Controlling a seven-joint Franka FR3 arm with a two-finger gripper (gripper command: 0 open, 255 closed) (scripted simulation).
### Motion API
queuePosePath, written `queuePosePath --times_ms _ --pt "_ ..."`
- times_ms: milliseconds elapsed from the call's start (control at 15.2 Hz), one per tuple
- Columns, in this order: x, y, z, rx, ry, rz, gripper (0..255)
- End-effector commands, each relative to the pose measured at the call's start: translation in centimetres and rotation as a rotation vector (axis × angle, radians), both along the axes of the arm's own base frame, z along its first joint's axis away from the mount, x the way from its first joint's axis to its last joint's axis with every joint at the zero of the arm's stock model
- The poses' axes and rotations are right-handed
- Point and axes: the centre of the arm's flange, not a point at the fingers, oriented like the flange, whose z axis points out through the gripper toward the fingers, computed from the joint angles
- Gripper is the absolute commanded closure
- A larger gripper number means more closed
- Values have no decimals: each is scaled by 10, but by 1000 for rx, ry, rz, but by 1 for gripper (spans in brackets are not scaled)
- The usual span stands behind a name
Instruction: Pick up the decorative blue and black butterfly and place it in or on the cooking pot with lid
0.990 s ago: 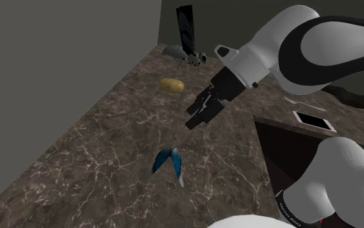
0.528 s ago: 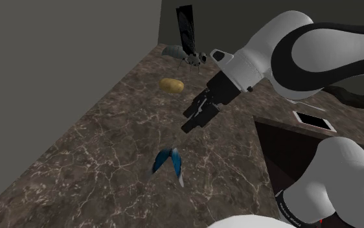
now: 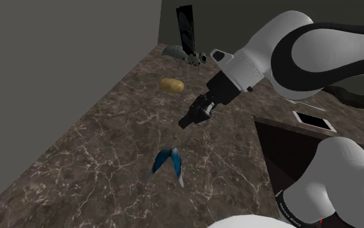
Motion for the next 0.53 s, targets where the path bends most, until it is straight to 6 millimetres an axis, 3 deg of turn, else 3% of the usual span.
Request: queuePosePath --times_ms 0,198,264,462 --pt "0 0 0 0 0 0 255" --pt "0 0 0 0 0 0 255" --pt "0 0 0 0 0 0 0" --pt "4 52 21 -175 -84 376 0"
